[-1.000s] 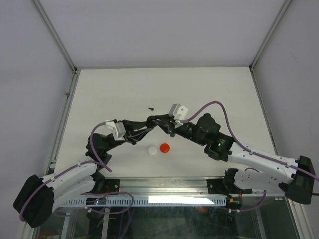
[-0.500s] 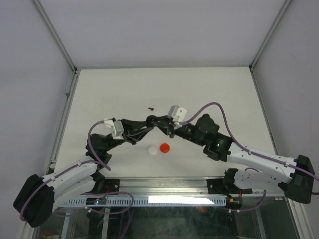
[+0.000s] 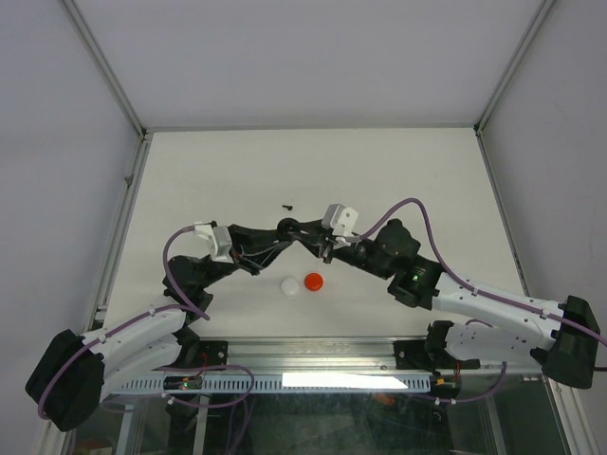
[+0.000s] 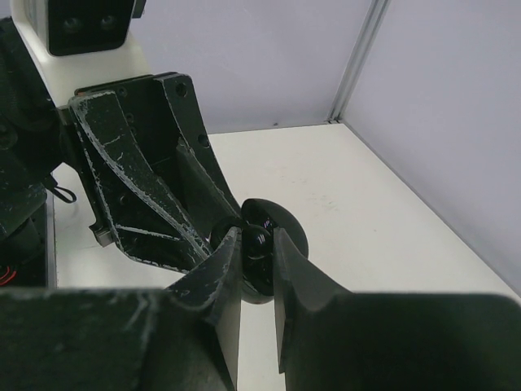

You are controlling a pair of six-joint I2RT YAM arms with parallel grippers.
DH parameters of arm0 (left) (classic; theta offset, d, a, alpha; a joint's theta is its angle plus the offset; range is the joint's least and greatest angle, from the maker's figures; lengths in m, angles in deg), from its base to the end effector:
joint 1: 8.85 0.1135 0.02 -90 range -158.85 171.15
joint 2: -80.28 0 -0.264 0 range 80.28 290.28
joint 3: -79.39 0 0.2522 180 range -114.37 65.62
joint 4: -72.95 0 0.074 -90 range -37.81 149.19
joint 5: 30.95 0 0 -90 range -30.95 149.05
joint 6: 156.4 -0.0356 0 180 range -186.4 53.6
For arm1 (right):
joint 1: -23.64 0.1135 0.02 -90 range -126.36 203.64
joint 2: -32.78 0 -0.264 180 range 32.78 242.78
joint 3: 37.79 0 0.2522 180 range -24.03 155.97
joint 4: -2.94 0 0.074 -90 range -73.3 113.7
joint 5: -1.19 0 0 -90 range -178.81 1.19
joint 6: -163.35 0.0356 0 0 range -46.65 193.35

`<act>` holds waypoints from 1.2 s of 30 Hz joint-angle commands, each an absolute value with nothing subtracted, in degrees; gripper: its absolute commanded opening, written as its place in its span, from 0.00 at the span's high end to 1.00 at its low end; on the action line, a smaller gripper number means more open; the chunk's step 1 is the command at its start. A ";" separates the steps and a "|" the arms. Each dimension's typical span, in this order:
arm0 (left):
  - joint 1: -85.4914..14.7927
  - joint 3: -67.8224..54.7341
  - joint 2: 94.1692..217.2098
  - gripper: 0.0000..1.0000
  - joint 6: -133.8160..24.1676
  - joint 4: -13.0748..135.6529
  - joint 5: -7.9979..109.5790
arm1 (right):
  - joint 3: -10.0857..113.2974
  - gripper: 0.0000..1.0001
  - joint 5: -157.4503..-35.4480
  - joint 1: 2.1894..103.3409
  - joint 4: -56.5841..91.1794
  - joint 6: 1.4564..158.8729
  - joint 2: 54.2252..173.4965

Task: Insert the wireless bluetooth earbuds into the charging case
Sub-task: Place the earbud in the charging case.

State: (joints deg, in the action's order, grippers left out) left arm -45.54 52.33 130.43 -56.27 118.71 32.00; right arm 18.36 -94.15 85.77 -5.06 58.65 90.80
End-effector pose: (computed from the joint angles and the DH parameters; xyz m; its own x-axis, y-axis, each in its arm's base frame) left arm 0.1350 -0.1208 0.2580 0.1515 -0.3082 -0.9392 0.9094 0.4157 0.0103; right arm 0.1098 0.2147 0.3409 0.2826 -0.0060 -0.9592 -0.8805 0.3950 -0.2619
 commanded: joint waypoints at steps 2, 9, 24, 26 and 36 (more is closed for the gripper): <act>-45.41 52.37 130.21 1.00 -53.64 126.85 34.11 | 17.37 0.86 -97.07 86.57 -7.85 60.58 90.97; -45.43 53.02 130.37 1.00 -51.73 130.45 32.31 | 15.17 0.84 -97.74 86.56 -11.68 62.80 91.62; -45.40 53.75 129.87 1.00 -49.48 132.19 31.28 | 14.49 0.74 -102.93 84.81 -7.73 58.60 90.55; -45.41 53.96 129.70 1.00 -49.33 132.22 31.41 | 14.47 0.72 -103.84 84.13 -7.32 58.77 90.36; -45.36 54.73 129.25 1.00 -51.37 128.56 32.43 | 15.95 0.53 -101.79 82.88 -5.51 61.14 87.45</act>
State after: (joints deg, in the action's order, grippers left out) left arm -45.51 54.64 130.83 -50.63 124.81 31.72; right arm 14.73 -103.46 83.38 -7.72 59.96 90.01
